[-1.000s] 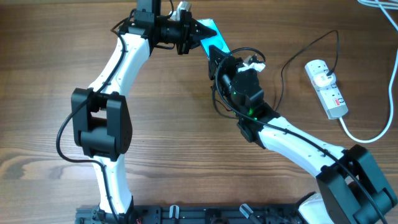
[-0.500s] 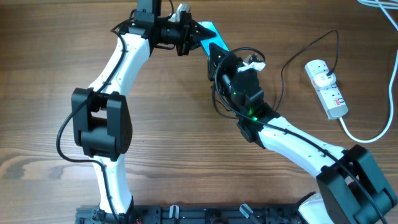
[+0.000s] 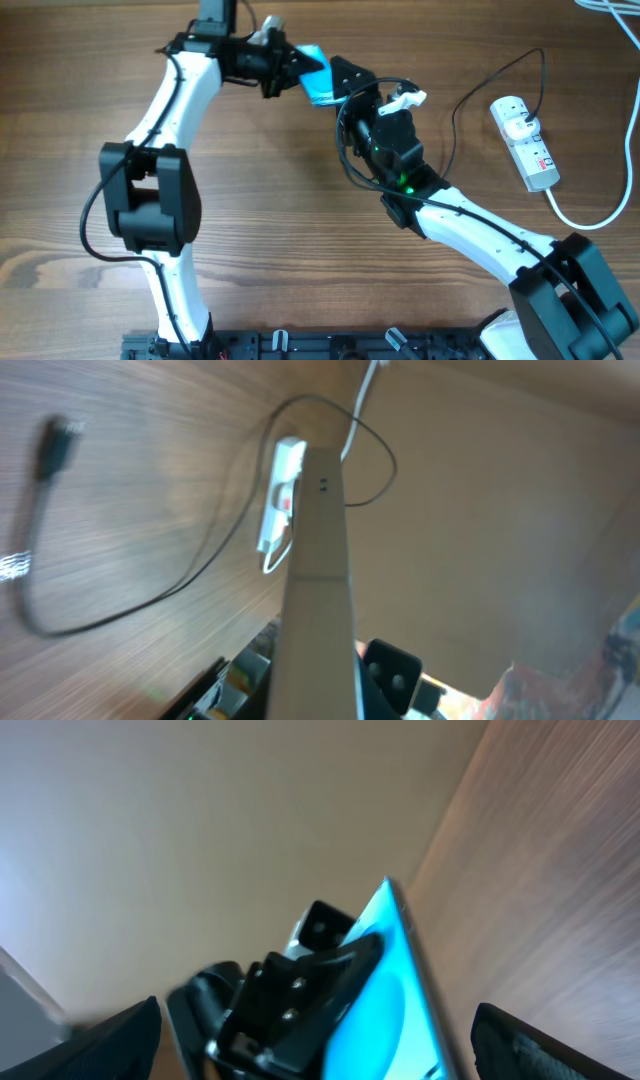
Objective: Plug charger to phone and switch on socket
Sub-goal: 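Release the phone from the right gripper and move it to the cable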
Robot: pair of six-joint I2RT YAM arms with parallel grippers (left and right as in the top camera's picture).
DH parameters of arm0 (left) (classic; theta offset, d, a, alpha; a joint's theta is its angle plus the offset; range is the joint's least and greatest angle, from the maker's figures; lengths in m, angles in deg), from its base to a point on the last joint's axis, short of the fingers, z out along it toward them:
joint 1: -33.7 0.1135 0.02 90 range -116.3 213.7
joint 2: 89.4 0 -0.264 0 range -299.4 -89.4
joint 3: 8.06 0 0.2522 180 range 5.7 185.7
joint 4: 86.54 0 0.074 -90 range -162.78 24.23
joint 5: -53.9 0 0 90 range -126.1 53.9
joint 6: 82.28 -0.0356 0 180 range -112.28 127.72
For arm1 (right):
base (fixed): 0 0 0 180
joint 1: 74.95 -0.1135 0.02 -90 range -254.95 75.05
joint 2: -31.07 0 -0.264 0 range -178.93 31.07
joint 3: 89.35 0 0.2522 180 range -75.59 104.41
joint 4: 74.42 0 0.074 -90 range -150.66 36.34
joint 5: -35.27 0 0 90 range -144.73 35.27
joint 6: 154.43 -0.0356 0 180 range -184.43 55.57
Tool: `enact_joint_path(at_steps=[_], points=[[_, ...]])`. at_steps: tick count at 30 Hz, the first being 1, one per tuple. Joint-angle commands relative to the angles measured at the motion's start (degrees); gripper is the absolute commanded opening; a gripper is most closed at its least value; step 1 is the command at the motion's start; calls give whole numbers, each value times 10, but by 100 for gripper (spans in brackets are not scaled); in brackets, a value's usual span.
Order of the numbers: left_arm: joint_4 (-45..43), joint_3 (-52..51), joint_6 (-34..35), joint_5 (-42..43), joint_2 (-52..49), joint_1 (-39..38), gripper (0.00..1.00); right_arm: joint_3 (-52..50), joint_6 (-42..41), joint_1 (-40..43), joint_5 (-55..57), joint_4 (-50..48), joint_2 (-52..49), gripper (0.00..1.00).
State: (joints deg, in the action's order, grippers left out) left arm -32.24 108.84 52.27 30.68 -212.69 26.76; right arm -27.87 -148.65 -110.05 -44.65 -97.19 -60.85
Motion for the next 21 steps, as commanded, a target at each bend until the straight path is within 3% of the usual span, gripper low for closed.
enact_joint_path(at_steps=[1, 7, 11, 14, 15, 21], points=[[72, 4, -137, 24, 13, 31, 4, 11, 158, 1, -24, 79, 44, 100], [181, 4, -271, 56, 13, 59, 4, 11, 309, 1, 1, 277, 150, 100], [223, 4, -348, 99, 13, 62, 4, 11, 332, 2, 33, 458, 201, 100], [236, 4, -354, 99, 13, 62, 4, 11, 341, 2, 39, 529, 213, 100], [236, 4, -354, 99, 13, 62, 4, 11, 378, 2, 29, 541, 213, 99], [236, 4, -351, 106, 13, 97, 4, 11, 482, 3, -61, 567, 213, 85]])
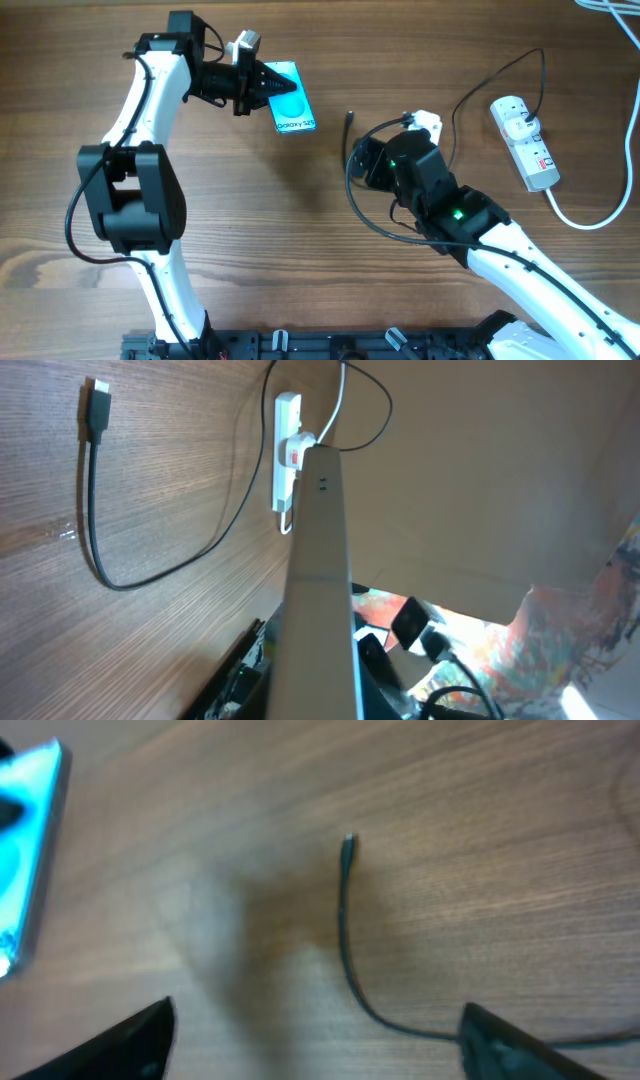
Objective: Plug charger to phone and switch on socket
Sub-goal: 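Release the phone from the right gripper and move it to the cable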
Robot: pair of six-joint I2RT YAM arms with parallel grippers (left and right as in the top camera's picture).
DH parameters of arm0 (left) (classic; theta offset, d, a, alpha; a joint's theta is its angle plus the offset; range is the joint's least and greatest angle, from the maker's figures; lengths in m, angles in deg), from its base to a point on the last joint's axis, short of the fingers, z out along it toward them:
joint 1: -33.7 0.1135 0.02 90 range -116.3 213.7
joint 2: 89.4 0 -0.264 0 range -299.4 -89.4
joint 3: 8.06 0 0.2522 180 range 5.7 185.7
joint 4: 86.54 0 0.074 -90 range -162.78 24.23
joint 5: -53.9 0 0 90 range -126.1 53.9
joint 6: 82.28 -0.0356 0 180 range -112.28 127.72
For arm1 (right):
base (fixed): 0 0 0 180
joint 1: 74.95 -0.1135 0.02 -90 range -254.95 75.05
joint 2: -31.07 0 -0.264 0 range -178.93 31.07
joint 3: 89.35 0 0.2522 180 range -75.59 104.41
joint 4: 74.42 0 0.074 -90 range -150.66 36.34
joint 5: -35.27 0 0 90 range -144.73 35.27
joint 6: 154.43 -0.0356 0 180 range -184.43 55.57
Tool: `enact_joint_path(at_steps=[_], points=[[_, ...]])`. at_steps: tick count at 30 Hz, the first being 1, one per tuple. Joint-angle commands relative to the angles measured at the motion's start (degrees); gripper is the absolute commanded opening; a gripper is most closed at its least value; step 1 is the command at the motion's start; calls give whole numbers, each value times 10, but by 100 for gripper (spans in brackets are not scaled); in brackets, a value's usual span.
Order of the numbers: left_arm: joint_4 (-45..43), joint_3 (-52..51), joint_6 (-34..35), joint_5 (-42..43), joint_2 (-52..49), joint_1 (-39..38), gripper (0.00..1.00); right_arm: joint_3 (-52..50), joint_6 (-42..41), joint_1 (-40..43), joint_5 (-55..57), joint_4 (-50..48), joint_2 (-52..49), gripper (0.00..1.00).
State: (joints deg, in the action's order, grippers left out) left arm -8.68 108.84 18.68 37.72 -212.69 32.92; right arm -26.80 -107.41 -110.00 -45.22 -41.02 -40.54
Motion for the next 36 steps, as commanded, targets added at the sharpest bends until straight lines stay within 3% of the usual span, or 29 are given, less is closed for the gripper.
enact_joint_path(at_steps=[1, 4, 6, 12, 17, 24, 28, 36], points=[[0, 4, -16, 35, 13, 49, 4, 1, 73, 2, -70, 6, 10, 85], [1, 4, -13, 35, 13, 101, 4, 1, 83, 3, -105, 8, 10, 83], [2, 4, -1, 35, 13, 132, 4, 4, 83, 13, -138, 9, 7, 75], [2, 4, 2, 35, 13, 157, 4, 48, 98, 77, -231, 33, -35, 72], [2, 4, 2, 35, 13, 156, 4, 163, 130, 80, -234, 125, -132, 71], [2, 4, 19, 35, 13, 156, 4, 357, 153, 81, -240, 226, -299, 54], [2, 4, 19, 35, 13, 156, 4, 450, 158, 90, -240, 274, -377, 51], [3, 4, 19, 35, 13, 156, 4, 488, 150, 106, -247, 259, -488, 43]])
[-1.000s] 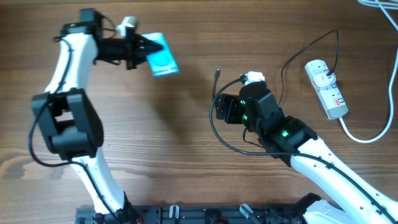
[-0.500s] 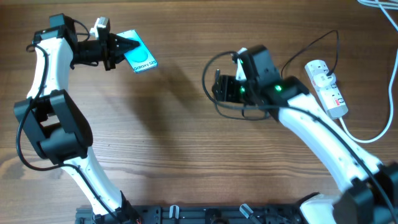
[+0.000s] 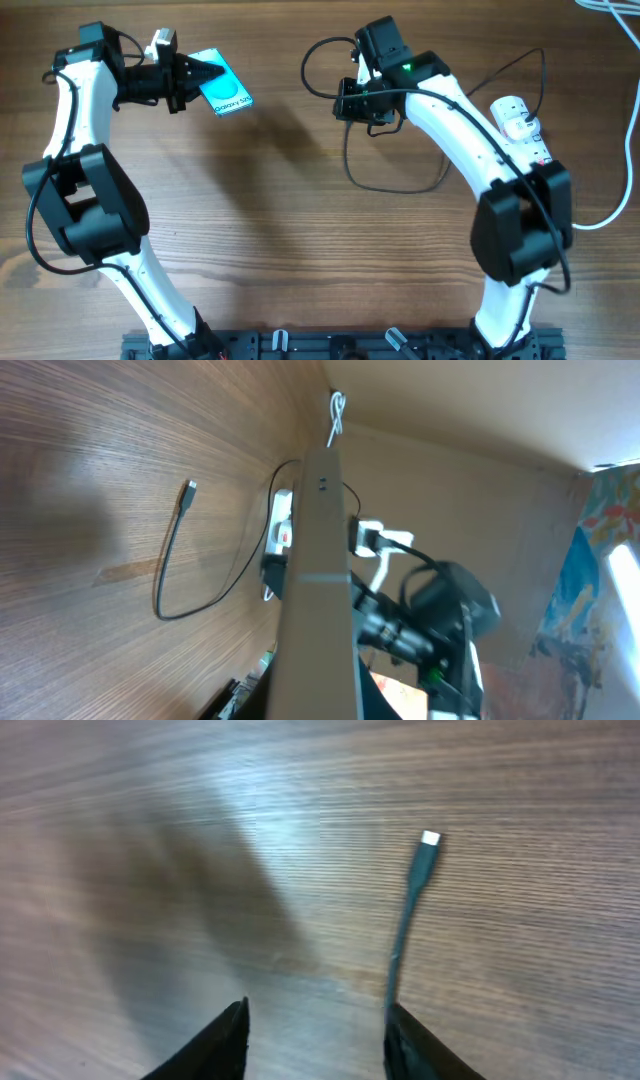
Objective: Plug charger to phone and switch on socket
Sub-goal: 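Release the phone from the right gripper and move it to the cable, then grasp the black USB-C cable end with the right gripper and lift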
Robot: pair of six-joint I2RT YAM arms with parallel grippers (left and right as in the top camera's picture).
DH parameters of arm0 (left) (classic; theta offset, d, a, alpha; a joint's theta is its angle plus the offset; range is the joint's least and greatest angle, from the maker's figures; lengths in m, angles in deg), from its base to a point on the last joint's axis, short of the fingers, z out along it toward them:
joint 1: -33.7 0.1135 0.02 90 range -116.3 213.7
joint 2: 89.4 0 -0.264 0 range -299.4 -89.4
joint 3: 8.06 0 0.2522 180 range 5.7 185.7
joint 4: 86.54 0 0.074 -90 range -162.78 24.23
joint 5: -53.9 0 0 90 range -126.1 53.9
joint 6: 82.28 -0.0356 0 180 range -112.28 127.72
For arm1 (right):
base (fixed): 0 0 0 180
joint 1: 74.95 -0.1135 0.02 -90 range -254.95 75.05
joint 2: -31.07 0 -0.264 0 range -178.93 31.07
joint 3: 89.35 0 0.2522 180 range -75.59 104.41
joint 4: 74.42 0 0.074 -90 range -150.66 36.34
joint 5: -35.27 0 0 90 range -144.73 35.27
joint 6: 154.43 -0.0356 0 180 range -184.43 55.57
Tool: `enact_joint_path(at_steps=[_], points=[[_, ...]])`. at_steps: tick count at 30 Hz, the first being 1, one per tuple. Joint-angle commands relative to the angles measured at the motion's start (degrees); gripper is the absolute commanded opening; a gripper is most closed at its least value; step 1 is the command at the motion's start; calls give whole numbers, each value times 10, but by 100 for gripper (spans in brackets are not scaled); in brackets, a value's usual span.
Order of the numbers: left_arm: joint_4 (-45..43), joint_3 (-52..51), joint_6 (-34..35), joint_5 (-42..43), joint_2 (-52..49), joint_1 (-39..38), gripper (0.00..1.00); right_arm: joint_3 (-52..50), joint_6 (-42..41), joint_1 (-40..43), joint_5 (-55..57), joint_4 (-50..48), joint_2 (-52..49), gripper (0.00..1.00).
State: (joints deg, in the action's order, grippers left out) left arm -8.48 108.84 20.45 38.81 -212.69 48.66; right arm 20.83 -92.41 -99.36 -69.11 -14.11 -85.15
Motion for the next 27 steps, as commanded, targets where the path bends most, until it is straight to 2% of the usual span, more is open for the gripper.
enact_joint_path(at_steps=[1, 3, 11, 27], points=[[1, 4, 1, 24, 13, -1, 4, 11, -7, 0, -8, -18, -53, 40], [1, 4, 1, 24, 13, -1, 4, 11, -19, 0, -5, -34, -73, 34], [7, 4, 1, 24, 13, -1, 4, 9, -31, 0, 45, -50, -101, 25], [7, 4, 1, 24, 13, -1, 4, 6, -29, -2, 53, -63, -154, 23]])
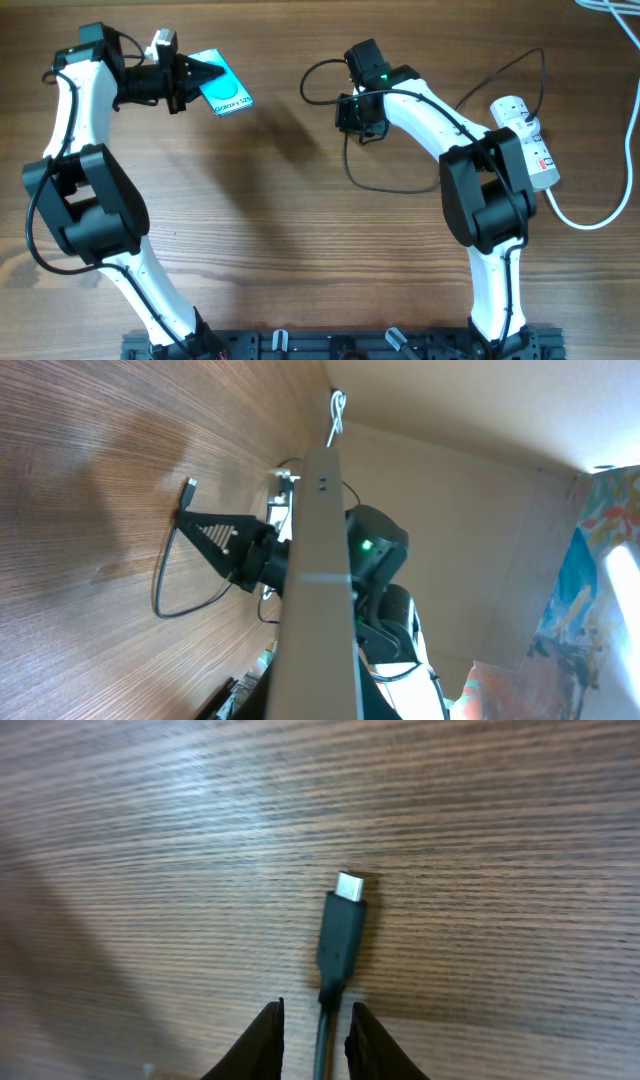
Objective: Plug charger to phone and switch on socket
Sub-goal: 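Grasp the black USB-C cable end with the right gripper and lift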
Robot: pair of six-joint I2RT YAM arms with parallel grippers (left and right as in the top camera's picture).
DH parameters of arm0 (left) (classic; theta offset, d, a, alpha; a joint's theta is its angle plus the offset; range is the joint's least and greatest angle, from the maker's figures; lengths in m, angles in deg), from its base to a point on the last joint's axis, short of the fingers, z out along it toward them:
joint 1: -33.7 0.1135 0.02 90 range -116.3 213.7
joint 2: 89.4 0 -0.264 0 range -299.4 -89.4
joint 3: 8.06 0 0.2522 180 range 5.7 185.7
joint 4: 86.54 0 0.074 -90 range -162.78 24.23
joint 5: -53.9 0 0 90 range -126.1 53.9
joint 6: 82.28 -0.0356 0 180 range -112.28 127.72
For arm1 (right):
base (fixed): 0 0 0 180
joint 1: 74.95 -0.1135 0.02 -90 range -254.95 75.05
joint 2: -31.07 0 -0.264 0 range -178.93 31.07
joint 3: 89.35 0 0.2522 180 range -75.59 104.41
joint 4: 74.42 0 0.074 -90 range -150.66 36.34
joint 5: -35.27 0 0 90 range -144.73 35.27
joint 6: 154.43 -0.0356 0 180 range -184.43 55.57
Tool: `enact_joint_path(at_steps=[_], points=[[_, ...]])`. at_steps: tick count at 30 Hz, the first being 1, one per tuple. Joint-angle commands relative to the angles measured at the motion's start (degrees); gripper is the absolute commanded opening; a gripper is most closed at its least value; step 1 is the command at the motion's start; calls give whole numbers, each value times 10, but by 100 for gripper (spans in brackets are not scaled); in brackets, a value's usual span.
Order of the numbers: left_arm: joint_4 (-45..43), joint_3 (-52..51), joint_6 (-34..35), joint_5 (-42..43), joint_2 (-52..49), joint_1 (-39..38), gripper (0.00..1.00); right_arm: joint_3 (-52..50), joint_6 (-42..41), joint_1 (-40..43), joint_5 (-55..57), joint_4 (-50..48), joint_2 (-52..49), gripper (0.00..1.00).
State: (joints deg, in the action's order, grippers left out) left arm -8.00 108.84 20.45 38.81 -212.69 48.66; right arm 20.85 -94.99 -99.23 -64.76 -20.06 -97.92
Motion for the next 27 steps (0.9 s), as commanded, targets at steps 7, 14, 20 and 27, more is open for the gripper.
enact_joint_path(at_steps=[7, 14, 20, 27], points=[[2, 4, 1, 24, 13, -1, 4, 6, 3, -3, 10, -3, -31, 9], [3, 4, 1, 24, 13, -1, 4, 7, 37, -6, 11, 2, -31, 4], [3, 4, 1, 24, 13, -1, 4, 7, 186, -2, -97, 2, 45, 4], [3, 4, 1, 24, 13, -1, 4, 7, 247, -2, -226, 15, 132, 4]])
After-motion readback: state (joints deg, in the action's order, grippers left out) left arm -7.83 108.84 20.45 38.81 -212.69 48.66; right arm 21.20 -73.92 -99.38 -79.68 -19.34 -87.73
